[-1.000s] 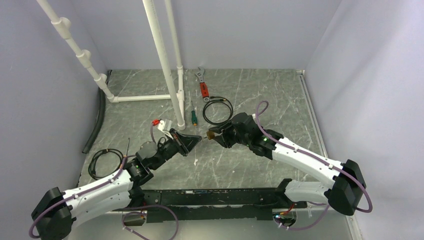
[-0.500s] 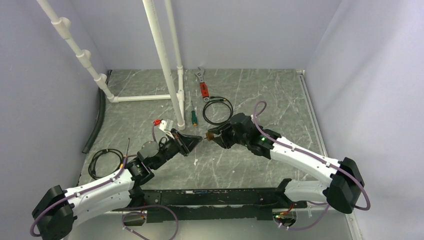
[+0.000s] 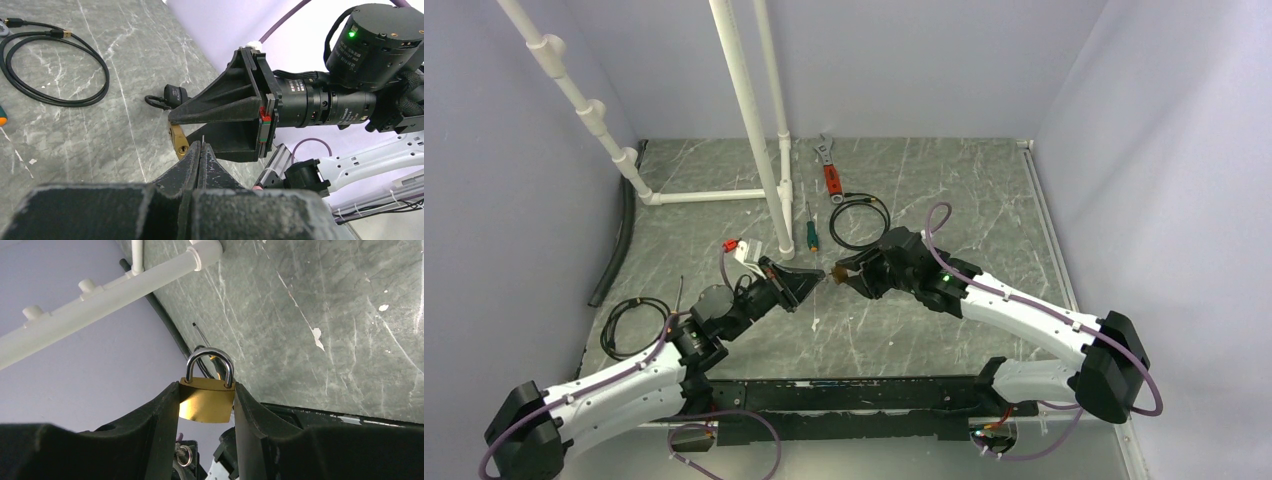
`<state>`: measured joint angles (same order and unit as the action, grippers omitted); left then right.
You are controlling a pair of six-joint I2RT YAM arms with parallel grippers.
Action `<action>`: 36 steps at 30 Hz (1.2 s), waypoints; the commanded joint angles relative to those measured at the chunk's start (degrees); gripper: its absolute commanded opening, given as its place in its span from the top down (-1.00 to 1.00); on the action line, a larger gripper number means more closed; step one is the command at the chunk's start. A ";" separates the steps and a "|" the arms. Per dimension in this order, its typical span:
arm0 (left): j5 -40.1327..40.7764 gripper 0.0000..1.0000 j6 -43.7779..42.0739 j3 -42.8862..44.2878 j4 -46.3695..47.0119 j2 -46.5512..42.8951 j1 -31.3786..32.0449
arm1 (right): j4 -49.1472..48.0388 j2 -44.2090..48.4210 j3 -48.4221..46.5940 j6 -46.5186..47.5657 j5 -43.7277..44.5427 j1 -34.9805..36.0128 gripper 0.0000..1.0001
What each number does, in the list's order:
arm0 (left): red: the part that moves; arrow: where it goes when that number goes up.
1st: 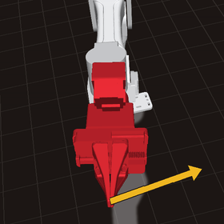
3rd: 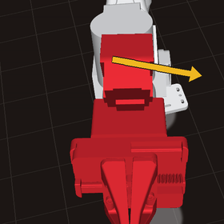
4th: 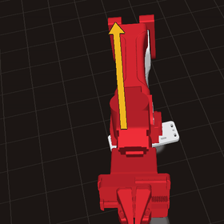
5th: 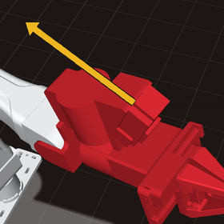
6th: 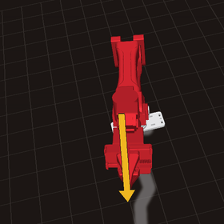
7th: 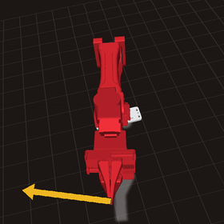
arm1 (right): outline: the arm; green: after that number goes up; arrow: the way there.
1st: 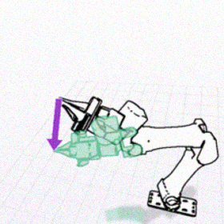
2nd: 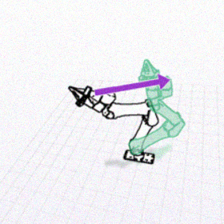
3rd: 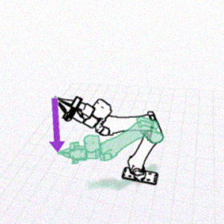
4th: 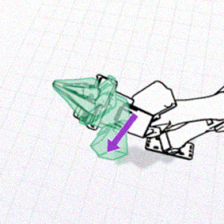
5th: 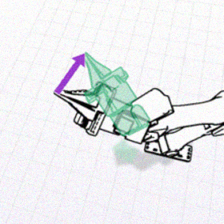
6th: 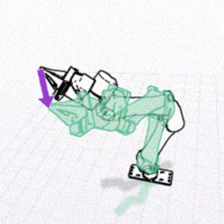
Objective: Unlock with the key
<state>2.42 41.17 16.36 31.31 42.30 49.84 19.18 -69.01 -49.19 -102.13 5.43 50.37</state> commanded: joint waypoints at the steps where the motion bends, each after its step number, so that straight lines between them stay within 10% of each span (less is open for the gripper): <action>1: 0.67 1.00 -1.02 0.60 -0.72 -1.66 0.24 | -2.92 0.63 -3.02 -0.97 0.09 0.26 1.00; 36: 1.12 1.00 -2.25 1.40 -1.70 1.56 0.22 | -3.67 0.11 -3.02 0.35 -1.17 0.43 1.00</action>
<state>2.90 40.03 16.27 28.01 43.77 49.87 18.79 -69.08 -49.78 -102.00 5.43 50.46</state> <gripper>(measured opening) 0.008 0.418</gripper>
